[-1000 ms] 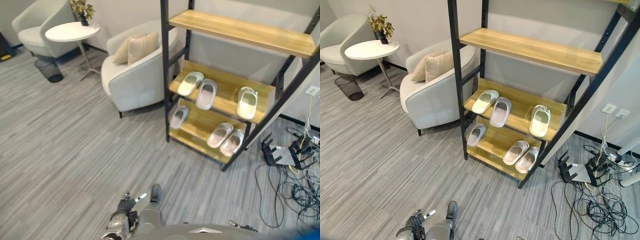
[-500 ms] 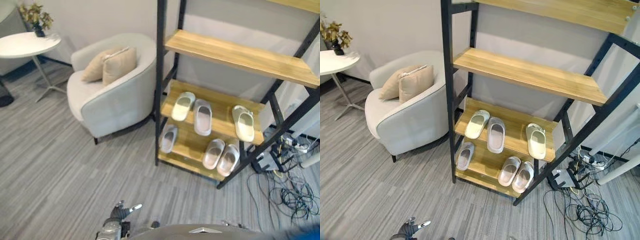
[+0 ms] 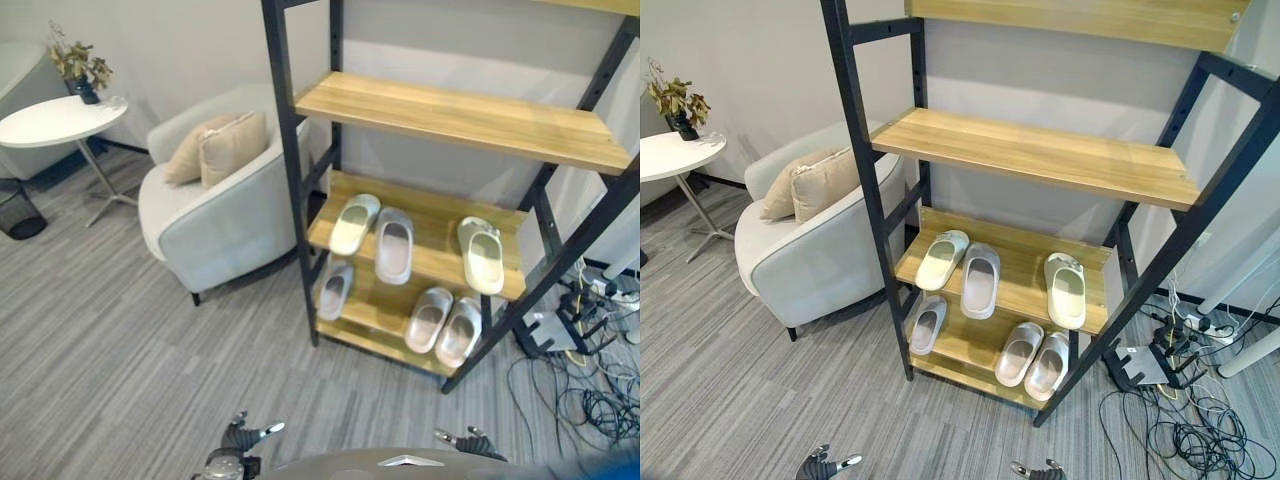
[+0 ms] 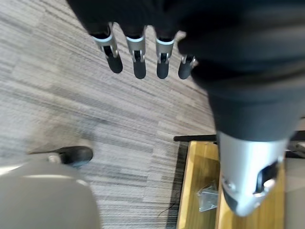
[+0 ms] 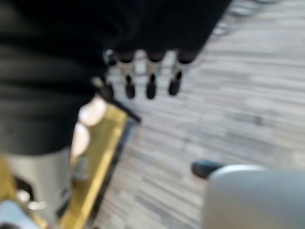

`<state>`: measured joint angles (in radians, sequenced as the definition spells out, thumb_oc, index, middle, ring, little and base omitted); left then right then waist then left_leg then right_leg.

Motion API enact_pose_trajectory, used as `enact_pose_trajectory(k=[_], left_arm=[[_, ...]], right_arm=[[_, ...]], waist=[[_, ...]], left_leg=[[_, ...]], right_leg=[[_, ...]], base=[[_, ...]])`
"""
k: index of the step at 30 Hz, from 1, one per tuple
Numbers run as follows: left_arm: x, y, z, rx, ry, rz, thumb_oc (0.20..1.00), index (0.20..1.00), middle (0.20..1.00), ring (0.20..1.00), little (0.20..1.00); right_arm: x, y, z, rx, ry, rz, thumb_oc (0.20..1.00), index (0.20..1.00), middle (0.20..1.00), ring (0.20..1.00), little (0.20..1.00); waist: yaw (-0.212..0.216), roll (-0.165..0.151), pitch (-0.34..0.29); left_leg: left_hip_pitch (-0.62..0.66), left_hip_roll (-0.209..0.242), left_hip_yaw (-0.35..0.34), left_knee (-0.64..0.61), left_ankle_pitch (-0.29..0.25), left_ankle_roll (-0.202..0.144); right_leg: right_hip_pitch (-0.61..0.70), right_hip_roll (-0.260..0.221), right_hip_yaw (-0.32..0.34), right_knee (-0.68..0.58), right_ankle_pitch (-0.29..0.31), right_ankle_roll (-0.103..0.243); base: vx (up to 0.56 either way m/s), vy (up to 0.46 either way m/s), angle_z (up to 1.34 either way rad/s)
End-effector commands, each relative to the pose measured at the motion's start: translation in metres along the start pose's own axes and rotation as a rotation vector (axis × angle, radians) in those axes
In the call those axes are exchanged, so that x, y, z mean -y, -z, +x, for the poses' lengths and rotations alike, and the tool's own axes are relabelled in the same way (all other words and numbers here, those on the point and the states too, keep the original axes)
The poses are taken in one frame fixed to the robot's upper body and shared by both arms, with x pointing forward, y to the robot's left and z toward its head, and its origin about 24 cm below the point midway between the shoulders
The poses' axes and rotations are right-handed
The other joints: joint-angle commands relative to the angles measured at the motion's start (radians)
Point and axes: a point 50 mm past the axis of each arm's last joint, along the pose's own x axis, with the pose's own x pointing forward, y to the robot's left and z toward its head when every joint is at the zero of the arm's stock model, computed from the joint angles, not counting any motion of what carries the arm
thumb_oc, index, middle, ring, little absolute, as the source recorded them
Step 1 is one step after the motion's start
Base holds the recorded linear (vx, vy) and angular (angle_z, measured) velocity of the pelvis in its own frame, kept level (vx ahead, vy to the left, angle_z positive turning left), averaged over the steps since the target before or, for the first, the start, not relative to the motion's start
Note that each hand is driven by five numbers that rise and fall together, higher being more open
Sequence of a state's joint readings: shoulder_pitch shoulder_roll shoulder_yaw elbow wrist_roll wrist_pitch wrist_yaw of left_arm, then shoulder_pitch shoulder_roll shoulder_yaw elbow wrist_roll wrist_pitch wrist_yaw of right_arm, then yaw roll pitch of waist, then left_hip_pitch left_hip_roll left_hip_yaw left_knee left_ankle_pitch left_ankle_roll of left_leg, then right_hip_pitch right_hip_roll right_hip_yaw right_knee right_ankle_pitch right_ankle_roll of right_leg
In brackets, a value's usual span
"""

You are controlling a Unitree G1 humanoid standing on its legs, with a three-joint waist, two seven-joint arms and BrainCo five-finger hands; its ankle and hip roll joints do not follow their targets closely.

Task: Arrange the slippers neatly on the shoe rack.

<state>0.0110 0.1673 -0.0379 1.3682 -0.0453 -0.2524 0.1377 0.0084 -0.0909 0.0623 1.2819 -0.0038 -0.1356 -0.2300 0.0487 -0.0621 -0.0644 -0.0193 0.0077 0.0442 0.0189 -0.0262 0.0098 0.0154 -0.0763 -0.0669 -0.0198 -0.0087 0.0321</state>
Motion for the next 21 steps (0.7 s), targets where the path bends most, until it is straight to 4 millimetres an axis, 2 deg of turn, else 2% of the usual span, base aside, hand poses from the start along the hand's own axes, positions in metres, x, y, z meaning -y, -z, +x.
enact_pose_trajectory(k=[1, 4, 5, 6, 7, 8, 9, 10, 11, 12, 13, 14, 15, 17, 19, 21], left_arm=[[0.032, 0.008, -0.007, -0.017, 0.081, 0.042, 1.0, 1.0, 1.0, 1.0, 1.0], [0.034, 0.007, -0.007, -0.006, 0.087, 0.033, 1.0, 1.0, 1.0, 1.0, 1.0], [0.035, 0.006, -0.007, 0.0, 0.092, 0.031, 1.0, 1.0, 1.0, 1.0, 1.0], [0.035, 0.006, -0.007, -0.001, 0.092, 0.031, 1.0, 1.0, 1.0, 1.0, 1.0], [0.043, 0.002, -0.007, -0.008, 0.133, 0.05, 1.0, 1.0, 1.0, 1.0, 1.0], [0.045, 0.001, -0.007, -0.003, 0.14, 0.046, 1.0, 1.0, 1.0, 1.0, 1.0], [0.045, 0.005, -0.008, -0.011, 0.14, 0.033, 1.0, 1.0, 1.0, 1.0, 1.0], [0.049, 0.002, -0.008, -0.02, 0.154, 0.047, 1.0, 1.0, 1.0, 1.0, 1.0], [0.049, 0.006, -0.009, -0.013, 0.146, 0.047, 1.0, 1.0, 1.0, 1.0, 1.0], [0.045, 0.005, -0.009, -0.004, 0.131, 0.042, 1.0, 1.0, 1.0, 1.0, 1.0], [0.044, 0.006, -0.009, -0.006, 0.121, 0.017, 1.0, 1.0, 1.0, 1.0, 1.0], [0.043, 0.002, -0.007, 0.006, 0.104, 0.005, 1.0, 1.0, 1.0, 1.0, 1.0], [0.043, 0.005, -0.008, 0.001, 0.1, 0.008, 1.0, 1.0, 1.0, 1.0, 1.0], [0.043, 0.005, -0.008, -0.001, 0.099, 0.007, 1.0, 1.0, 1.0, 1.0, 1.0], [0.042, 0.012, -0.01, -0.018, 0.104, 0.029, 1.0, 1.0, 1.0, 1.0, 1.0], [0.042, 0.018, -0.012, -0.027, 0.107, 0.029, 1.0, 1.0, 1.0, 1.0, 1.0]], right_arm=[[0.008, -0.021, 0.001, 0.136, 0.065, 0.001, 1.0, 1.0, 1.0, 1.0, 1.0], [0.012, -0.038, 0.0, 0.238, 0.088, -0.008, 1.0, 1.0, 1.0, 1.0, 1.0], [0.016, -0.051, 0.0, 0.294, 0.087, -0.014, 1.0, 1.0, 1.0, 1.0, 1.0], [0.016, -0.051, 0.0, 0.294, 0.087, -0.014, 1.0, 1.0, 1.0, 1.0, 1.0], [0.011, -0.052, 0.004, 0.262, 0.085, -0.073, 1.0, 1.0, 1.0, 1.0, 1.0], [-0.001, -0.05, 0.001, 0.274, 0.058, -0.069, 1.0, 1.0, 1.0, 1.0, 1.0], [0.005, -0.035, -0.003, 0.295, -0.042, 0.027, 1.0, 1.0, 1.0, 1.0, 1.0], [-0.028, -0.115, -0.012, 0.518, -0.147, 0.094, 1.0, 1.0, 1.0, 1.0, 1.0], [0.002, -0.072, -0.009, 0.44, -0.022, -0.053, 1.0, 1.0, 1.0, 1.0, 1.0], [0.005, -0.066, -0.01, 0.449, -0.003, -0.076, 1.0, 1.0, 1.0, 1.0, 1.0], [0.007, -0.034, -0.018, 0.406, -0.059, -0.061, 1.0, 1.0, 1.0, 1.0, 1.0], [0.007, -0.055, -0.028, 0.521, -0.05, -0.126, 1.0, 1.0, 1.0, 1.0, 1.0], [0.004, -0.038, -0.031, 0.489, -0.054, -0.104, 1.0, 1.0, 1.0, 1.0, 1.0], [0.005, -0.039, -0.032, 0.511, -0.052, -0.102, 1.0, 1.0, 1.0, 1.0, 1.0], [0.006, -0.06, -0.042, 0.605, -0.041, -0.078, 1.0, 1.0, 1.0, 1.0, 1.0], [0.011, -0.069, -0.048, 0.651, -0.01, -0.074, 1.0, 1.0, 1.0, 1.0, 1.0]], waist=[[0.015, 0.008, -0.011], [0.016, 0.008, -0.019], [0.016, 0.008, -0.024], [0.016, 0.008, -0.024], [0.031, 0.018, -0.038], [0.028, 0.021, -0.039], [0.021, 0.025, -0.037], [0.022, 0.022, -0.039], [0.014, 0.022, -0.037], [0.011, 0.02, -0.039], [0.005, 0.023, -0.035], [-0.005, 0.02, -0.034], [-0.01, 0.022, -0.033], [-0.016, 0.022, -0.034], [-0.022, 0.023, -0.041], [-0.025, 0.024, -0.046]], left_leg=[[0.01, 0.026, -0.048, 0.021, -0.025, -0.049], [0.025, 0.031, -0.047, 0.013, -0.022, -0.057], [0.031, 0.035, -0.047, 0.005, -0.019, -0.06], [0.032, 0.035, -0.047, 0.005, -0.019, -0.06], [0.048, 0.034, -0.054, -0.009, -0.012, -0.061], [0.05, 0.033, -0.056, -0.014, -0.007, -0.062], [0.051, 0.036, -0.045, -0.019, -0.005, -0.062], [0.051, 0.035, -0.049, -0.023, -0.002, -0.064], [0.05, 0.038, -0.041, -0.03, 0.002, -0.064], [0.051, 0.04, -0.038, -0.036, 0.007, -0.066], [0.053, 0.044, -0.025, -0.044, 0.01, -0.066], [0.052, 0.046, -0.022, -0.049, 0.014, -0.067], [0.054, 0.047, -0.018, -0.054, 0.016, -0.067], [0.057, 0.047, -0.016, -0.06, 0.018, -0.067], [0.066, 0.045, -0.013, -0.08, 0.024, -0.064], [0.069, 0.042, -0.014, -0.089, 0.027, -0.062]], right_leg=[[0.02, 0.012, 0.031, 0.086, -0.054, 0.008], [0.035, 0.019, 0.03, 0.08, -0.054, 0.001], [0.041, 0.021, 0.03, 0.075, -0.055, -0.003], [0.042, 0.021, 0.03, 0.075, -0.055, -0.003], [0.062, 0.019, 0.022, 0.063, -0.056, -0.006], [0.066, 0.021, 0.021, 0.058, -0.056, -0.008], [0.059, 0.023, 0.031, 0.061, -0.055, -0.008], [0.06, 0.024, 0.029, 0.057, -0.051, -0.009], [0.053, 0.025, 0.033, 0.06, -0.05, -0.008], [0.053, 0.026, 0.035, 0.057, -0.051, -0.007], [0.047, 0.028, 0.044, 0.06, -0.051, -0.007], [0.042, 0.028, 0.046, 0.06, -0.05, -0.007], [0.041, 0.029, 0.049, 0.06, -0.051, -0.005], [0.041, 0.028, 0.052, 0.056, -0.049, -0.003], [0.045, 0.024, 0.052, 0.042, -0.045, 0.001], [0.046, 0.022, 0.051, 0.036, -0.043, 0.003]], base=[[0.03, -0.075, 0.01], [0.0, -0.062, 0.03], [-0.01, -0.042, -0.01], [0.03, -0.006, -0.02], [0.0, 0.0, 0.0], [0.0, 0.0, 0.0], [-0.07, -0.003, 0.15], [-0.08, -0.01, 0.1], [-0.07, -0.022, -0.06], [-0.08, -0.01, -0.1], [-0.08, -0.011, -0.01], [-0.08, 0.0, 0.11], [-0.06, -0.001, 0.01], [-0.01, 0.003, -0.07], [-0.01, 0.019, -0.18], [0.01, 0.026, -0.13]])
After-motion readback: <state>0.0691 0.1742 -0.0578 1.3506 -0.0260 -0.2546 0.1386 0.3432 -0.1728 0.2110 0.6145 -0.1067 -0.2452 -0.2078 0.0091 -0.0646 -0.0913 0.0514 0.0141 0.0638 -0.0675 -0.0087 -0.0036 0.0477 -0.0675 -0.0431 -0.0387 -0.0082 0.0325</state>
